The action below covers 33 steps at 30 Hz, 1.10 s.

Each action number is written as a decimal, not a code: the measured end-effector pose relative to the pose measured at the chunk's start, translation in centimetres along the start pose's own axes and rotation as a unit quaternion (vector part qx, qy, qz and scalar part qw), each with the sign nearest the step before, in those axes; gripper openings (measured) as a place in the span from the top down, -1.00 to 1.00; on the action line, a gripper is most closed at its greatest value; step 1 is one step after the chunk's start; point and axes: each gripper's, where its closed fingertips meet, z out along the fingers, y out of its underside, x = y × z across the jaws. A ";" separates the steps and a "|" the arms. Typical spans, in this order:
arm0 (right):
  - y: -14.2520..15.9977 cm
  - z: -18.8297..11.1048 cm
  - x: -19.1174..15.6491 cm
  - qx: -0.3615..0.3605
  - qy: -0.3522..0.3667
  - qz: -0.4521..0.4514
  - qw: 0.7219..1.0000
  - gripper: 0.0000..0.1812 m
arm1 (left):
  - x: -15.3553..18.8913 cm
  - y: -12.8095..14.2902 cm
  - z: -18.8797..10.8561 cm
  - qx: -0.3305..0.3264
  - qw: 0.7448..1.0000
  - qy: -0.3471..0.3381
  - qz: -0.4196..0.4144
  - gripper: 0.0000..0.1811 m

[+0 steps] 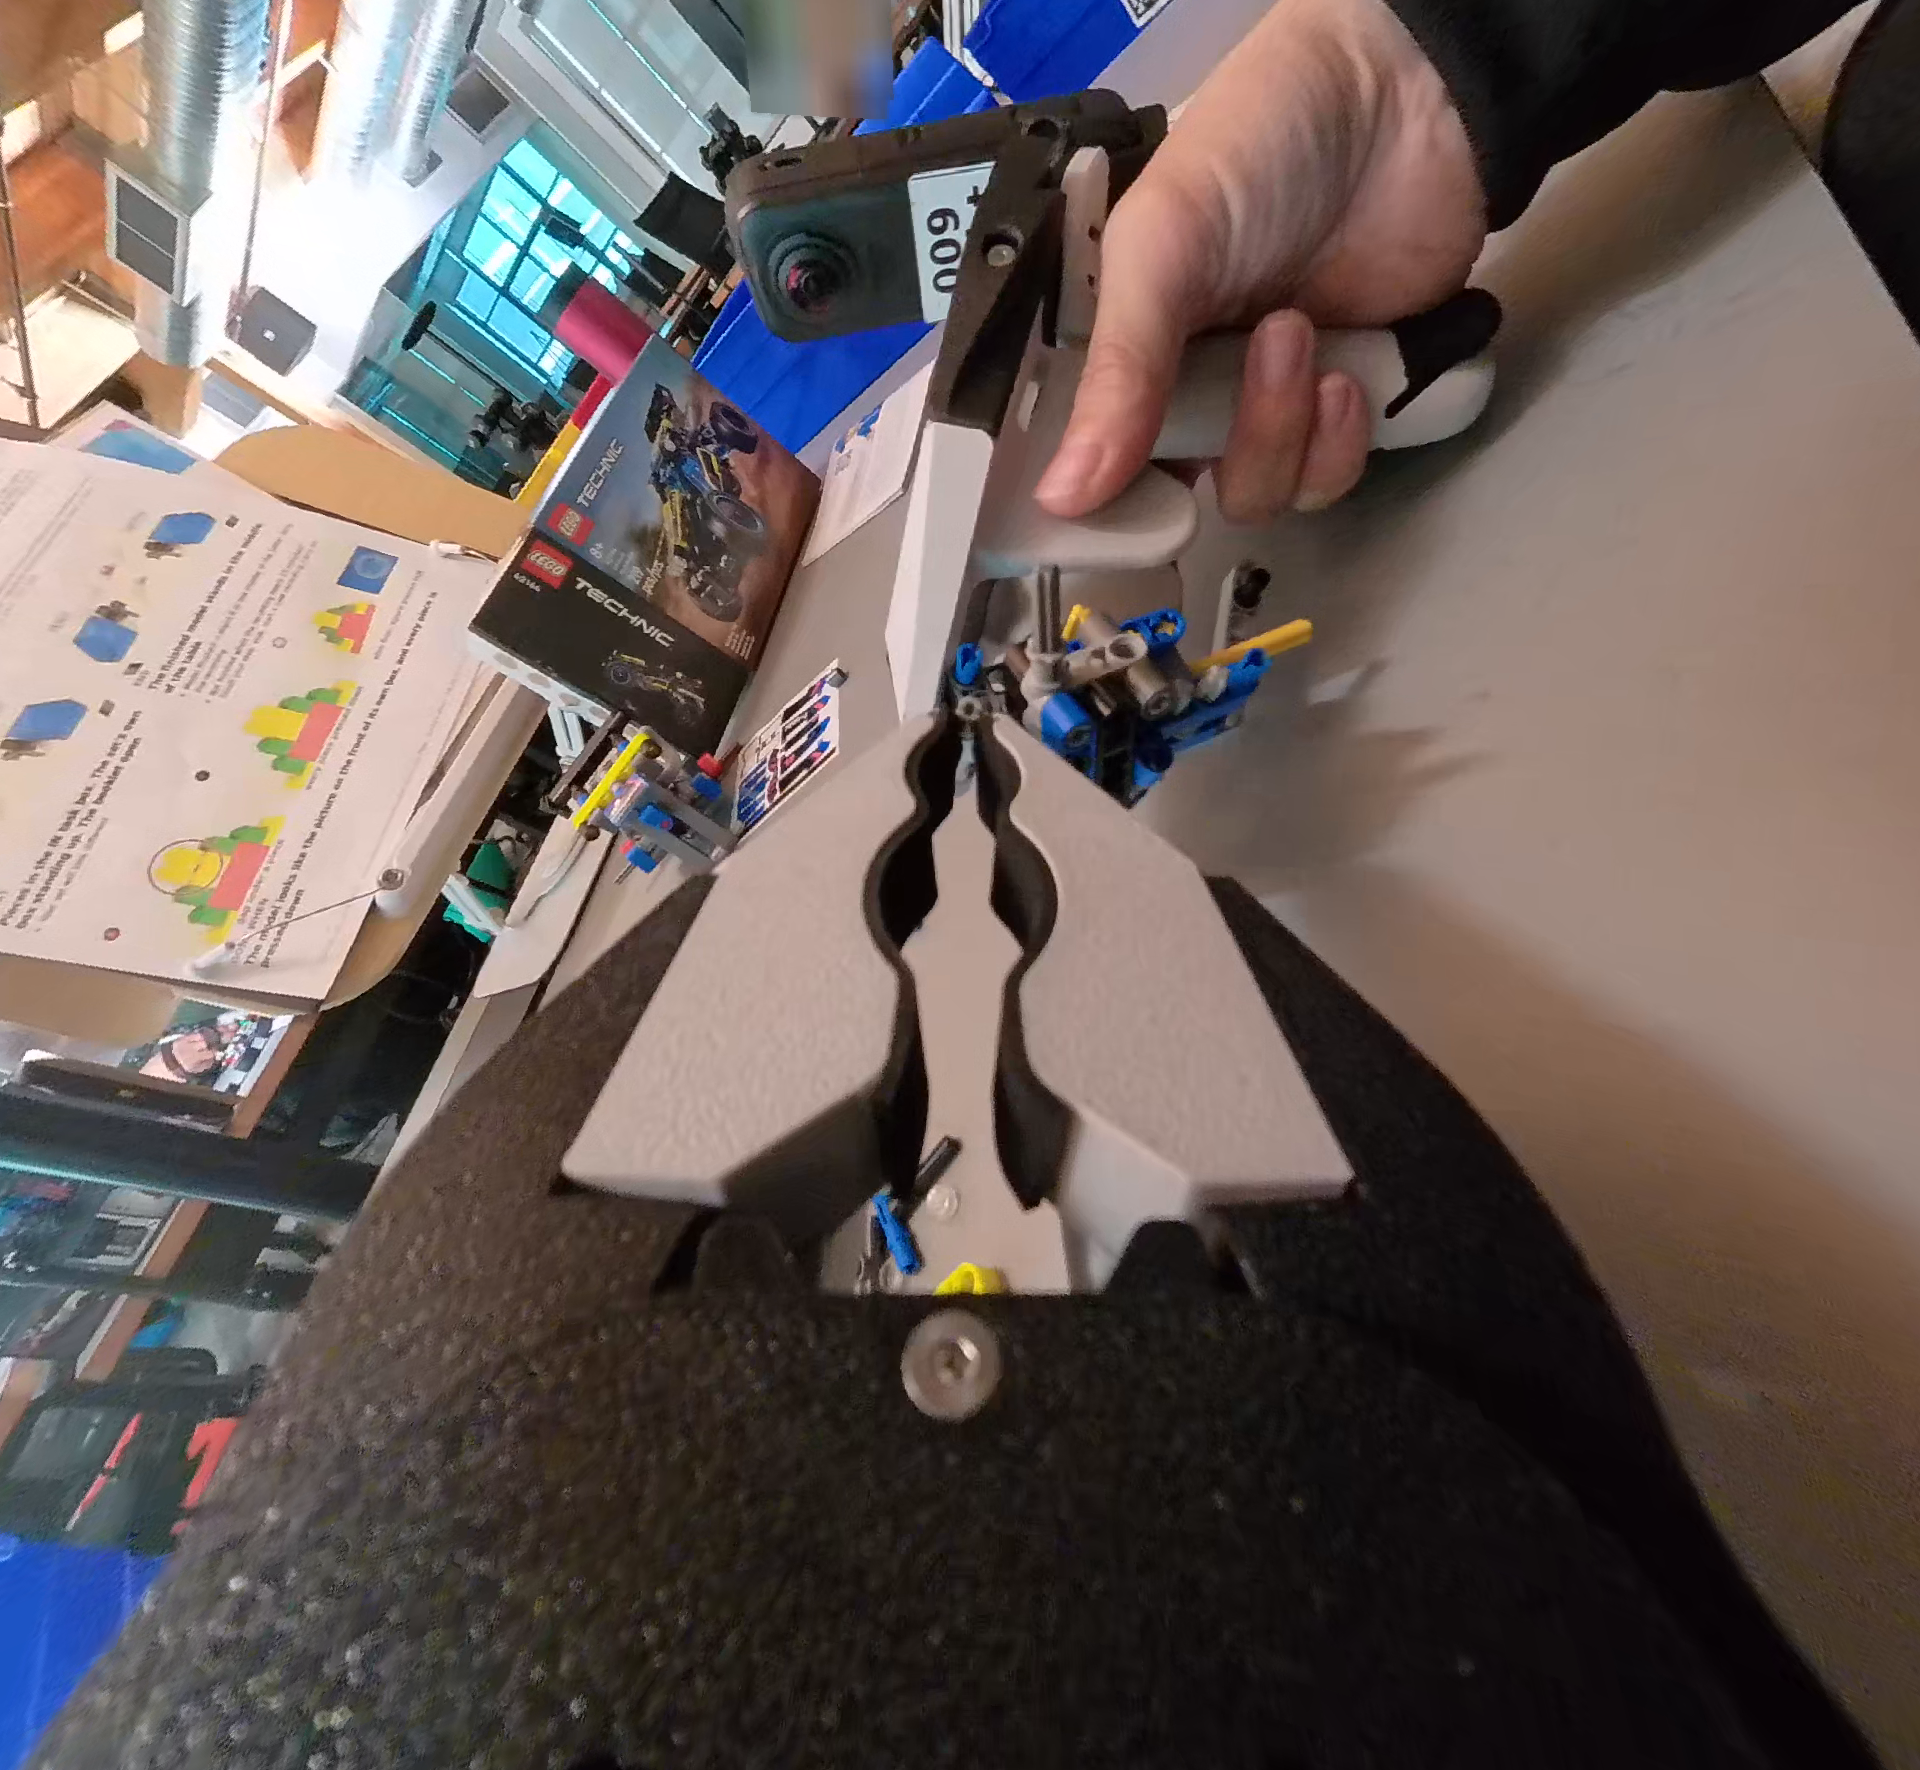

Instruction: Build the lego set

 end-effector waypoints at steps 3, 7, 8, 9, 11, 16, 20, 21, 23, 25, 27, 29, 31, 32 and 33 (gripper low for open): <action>0.3 0.2 0.1 -0.009 0.007 -0.006 1.000 0.92 | 0.2 0.3 -0.1 -0.001 1.000 0.009 0.007 1.00; 0.4 0.5 0.8 -0.014 0.033 -0.010 0.999 0.93 | -0.2 0.0 -0.6 0.018 1.000 0.011 -0.019 1.00; 0.2 0.4 0.9 -0.009 0.038 -0.018 0.999 0.93 | -0.5 0.0 -0.7 0.020 0.999 0.006 -0.027 0.99; 0.2 0.5 0.8 -0.010 0.041 -0.033 0.999 0.93 | -0.9 0.2 -0.8 0.017 0.999 0.000 -0.028 1.00; 0.8 0.7 0.9 -0.035 0.056 -0.056 0.996 0.92 | -1.3 0.4 -1.1 0.017 0.999 -0.008 -0.034 1.00; 0.8 0.7 0.3 -0.079 0.081 -0.131 0.985 0.70 | -1.5 0.6 -1.4 0.018 0.998 -0.005 -0.054 1.00; -0.3 0.2 -1.3 -0.077 0.105 -0.283 0.950 0.82 | -1.6 -0.1 -1.4 0.035 0.997 0.001 -0.076 0.99; -0.3 0.2 -1.7 -0.075 0.112 -0.338 0.931 0.83 | -1.6 -0.4 -1.5 0.043 0.996 0.002 -0.083 0.99; 0.2 0.6 -1.9 -0.093 0.130 -0.419 0.894 0.80 | -1.5 -0.7 -1.4 0.050 0.995 0.005 -0.087 0.99; 0.8 1.1 -2.2 -0.110 0.129 -0.462 0.870 0.76 | -1.5 -0.7 -1.5 0.052 0.995 0.005 -0.083 0.99; 0.7 1.2 -1.9 -0.113 0.152 -0.503 0.844 0.83 | -1.4 -0.7 -1.5 0.054 0.995 0.007 -0.083 0.99; 0.7 1.3 -1.6 -0.122 0.167 -0.539 0.817 0.88 | -1.3 -0.9 -1.6 0.060 0.995 0.010 -0.083 1.00; 0.5 1.3 -1.7 -0.119 0.176 -0.571 0.793 0.92 | -1.3 -1.0 -1.6 0.066 0.994 0.013 -0.089 1.00; 0.5 1.3 -1.6 -0.119 0.179 -0.578 0.787 0.92 | -1.3 -1.0 -1.6 0.068 0.993 0.016 -0.092 0.99; 0.5 1.3 -1.6 -0.118 0.181 -0.580 0.785 0.94 | -1.3 -1.1 -1.6 0.071 0.993 0.018 -0.095 0.99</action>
